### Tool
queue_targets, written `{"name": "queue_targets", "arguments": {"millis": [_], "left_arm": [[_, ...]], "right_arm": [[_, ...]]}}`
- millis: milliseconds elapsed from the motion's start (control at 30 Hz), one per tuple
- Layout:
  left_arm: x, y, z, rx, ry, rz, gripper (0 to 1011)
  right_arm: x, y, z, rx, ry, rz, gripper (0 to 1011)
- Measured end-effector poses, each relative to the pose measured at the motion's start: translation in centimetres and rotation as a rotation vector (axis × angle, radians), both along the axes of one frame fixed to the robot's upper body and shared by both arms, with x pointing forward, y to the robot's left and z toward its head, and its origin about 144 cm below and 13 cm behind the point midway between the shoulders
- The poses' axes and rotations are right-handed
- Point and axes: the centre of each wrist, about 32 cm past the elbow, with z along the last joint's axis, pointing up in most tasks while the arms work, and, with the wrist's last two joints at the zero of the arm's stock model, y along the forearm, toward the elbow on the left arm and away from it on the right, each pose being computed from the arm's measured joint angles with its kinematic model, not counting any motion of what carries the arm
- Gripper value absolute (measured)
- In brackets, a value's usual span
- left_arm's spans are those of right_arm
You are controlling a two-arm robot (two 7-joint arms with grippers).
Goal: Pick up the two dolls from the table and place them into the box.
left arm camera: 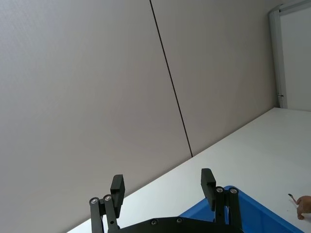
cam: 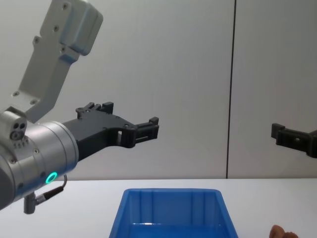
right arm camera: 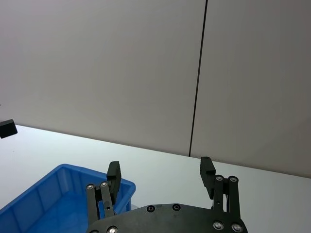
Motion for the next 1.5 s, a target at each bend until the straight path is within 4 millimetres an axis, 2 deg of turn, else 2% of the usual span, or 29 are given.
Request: {"name": "queue_targets", "arguments": {"millis": [367,567,1000,1200,1500], "left_arm": [[-1.1,1.7,-0.4,-0.016,0.023,0.013,1001],[-2.8,3.5,-0.7,-0.025,0.067,0.047,1001],[-5.8,5.9,-1.2,-0.025,0.222,0.1,1001],[-6.4,6.7,-1.5,-0.018,0.309,0.109,1001],[-6.3,8.0,-2.3,0.0,0.421,0.11,1000]], "right_arm": [[0.0,0.0,0.0,0.0,0.0,0.0,1001],[0.0,0.0,0.0,0.0,0.0,0.0,1001],[0.0,0.0,0.0,0.0,0.0,0.0,1001],[0.0,0.0,0.0,0.0,0.0,0.0,1001],[0.0,0.0,0.0,0.0,0.0,0.0,1001]]}}
